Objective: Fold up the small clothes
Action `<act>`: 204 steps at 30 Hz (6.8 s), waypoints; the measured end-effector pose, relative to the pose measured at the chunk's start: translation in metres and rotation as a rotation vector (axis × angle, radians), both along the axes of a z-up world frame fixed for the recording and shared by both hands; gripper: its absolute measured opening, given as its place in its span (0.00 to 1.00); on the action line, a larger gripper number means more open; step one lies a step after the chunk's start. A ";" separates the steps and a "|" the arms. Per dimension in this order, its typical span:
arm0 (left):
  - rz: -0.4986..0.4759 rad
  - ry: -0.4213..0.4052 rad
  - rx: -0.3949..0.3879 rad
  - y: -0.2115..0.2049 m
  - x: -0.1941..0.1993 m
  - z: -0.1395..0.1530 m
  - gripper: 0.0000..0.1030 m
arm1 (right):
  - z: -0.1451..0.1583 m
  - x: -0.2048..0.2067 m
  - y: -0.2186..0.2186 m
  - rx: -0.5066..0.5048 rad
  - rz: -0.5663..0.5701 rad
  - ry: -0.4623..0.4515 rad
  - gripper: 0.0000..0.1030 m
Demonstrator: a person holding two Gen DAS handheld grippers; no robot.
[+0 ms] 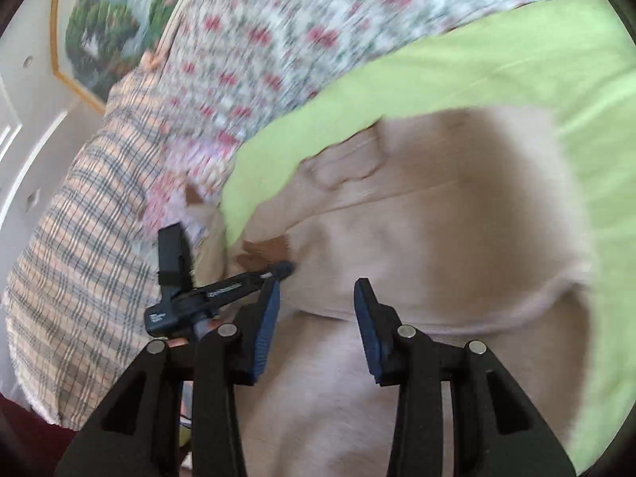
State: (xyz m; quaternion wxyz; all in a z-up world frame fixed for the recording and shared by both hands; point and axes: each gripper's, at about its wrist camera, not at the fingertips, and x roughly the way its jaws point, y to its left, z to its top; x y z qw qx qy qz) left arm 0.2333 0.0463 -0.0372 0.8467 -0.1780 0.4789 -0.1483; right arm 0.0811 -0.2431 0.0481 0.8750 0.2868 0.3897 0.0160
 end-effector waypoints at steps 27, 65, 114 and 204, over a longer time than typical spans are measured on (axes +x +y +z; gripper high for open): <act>-0.053 -0.047 0.231 -0.015 -0.025 -0.017 0.07 | -0.058 0.060 -0.112 -0.373 -0.184 0.373 0.07; 0.476 0.052 0.381 0.243 0.163 0.018 0.09 | -0.012 -0.025 0.044 -0.049 0.080 0.087 0.48; -0.024 -0.021 0.367 0.069 -0.087 -0.004 0.57 | -0.080 0.144 -0.041 0.147 0.010 0.159 0.48; 0.043 0.004 0.278 0.108 -0.131 0.023 0.39 | 0.007 -0.078 -0.003 -0.134 -0.046 0.025 0.58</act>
